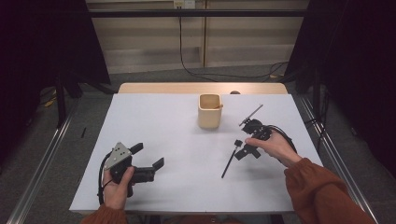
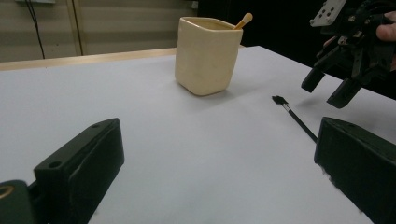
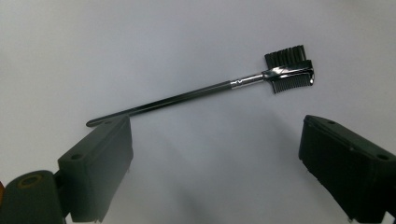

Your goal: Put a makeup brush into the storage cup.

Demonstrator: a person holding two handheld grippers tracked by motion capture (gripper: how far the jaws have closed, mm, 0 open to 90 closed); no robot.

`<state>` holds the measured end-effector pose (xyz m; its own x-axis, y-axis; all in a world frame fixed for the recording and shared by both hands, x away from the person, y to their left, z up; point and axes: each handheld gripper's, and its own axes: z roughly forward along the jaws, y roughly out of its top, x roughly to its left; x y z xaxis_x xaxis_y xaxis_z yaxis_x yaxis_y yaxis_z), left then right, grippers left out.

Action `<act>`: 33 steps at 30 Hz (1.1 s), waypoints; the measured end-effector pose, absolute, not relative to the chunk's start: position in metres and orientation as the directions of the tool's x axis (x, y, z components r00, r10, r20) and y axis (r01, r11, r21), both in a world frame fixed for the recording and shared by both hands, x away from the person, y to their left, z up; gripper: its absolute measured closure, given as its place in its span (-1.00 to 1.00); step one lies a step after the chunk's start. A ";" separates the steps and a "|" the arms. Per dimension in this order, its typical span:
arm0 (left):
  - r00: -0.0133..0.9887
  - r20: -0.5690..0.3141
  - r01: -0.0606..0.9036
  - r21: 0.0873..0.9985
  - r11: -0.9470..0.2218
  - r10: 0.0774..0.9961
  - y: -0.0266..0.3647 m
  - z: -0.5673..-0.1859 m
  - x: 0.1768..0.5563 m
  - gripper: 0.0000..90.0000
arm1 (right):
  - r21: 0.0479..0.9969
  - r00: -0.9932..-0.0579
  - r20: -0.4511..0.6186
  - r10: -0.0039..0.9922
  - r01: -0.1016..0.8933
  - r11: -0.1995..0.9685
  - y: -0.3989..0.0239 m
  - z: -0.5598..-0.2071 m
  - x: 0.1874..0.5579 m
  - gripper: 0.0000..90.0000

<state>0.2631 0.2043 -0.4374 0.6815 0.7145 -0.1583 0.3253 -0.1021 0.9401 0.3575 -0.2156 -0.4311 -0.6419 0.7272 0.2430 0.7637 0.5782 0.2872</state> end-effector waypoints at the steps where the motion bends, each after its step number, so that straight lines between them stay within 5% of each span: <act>1: 0.683 -0.156 0.324 0.940 -0.105 0.714 0.204 -0.437 0.263 -0.96 | 0.283 -0.636 0.237 0.735 0.769 0.574 -0.215 -0.432 0.358 -0.82; 7: 0.678 -0.154 0.323 0.941 -0.103 0.719 0.204 -0.437 0.262 -0.96 | 0.256 -0.608 0.222 0.763 0.791 0.555 -0.207 -0.439 0.359 -0.85; 20: 0.676 -0.159 0.325 0.941 -0.097 0.720 0.203 -0.438 0.262 -0.96 | 0.260 -0.571 0.235 0.787 0.817 0.515 -0.192 -0.443 0.359 -0.35; 33: 0.679 -0.155 0.327 0.939 -0.107 0.718 0.203 -0.439 0.263 -0.96 | 0.209 -0.482 0.240 0.843 0.873 0.440 -0.186 -0.450 0.364 -0.05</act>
